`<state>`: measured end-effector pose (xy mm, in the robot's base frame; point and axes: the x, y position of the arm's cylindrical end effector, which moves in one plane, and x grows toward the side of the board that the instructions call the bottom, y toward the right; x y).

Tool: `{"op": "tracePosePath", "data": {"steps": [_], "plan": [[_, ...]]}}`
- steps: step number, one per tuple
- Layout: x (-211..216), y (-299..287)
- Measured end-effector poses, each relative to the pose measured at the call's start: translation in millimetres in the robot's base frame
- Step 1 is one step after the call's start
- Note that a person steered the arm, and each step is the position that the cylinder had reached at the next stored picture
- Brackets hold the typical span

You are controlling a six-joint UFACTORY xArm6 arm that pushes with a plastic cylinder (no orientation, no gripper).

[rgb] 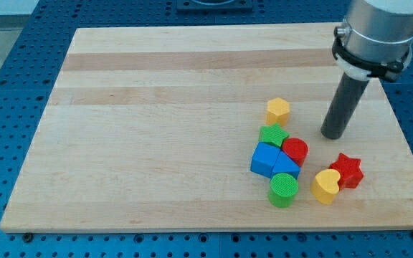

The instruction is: Push the yellow heart below the blue triangle

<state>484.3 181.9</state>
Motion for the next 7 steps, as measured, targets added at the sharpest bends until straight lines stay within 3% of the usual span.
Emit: {"op": "tracePosePath", "data": {"steps": [1, 3, 4, 5, 6, 7], "plan": [[45, 15], [50, 32], [50, 75], [63, 75], [108, 75], [108, 69]]}}
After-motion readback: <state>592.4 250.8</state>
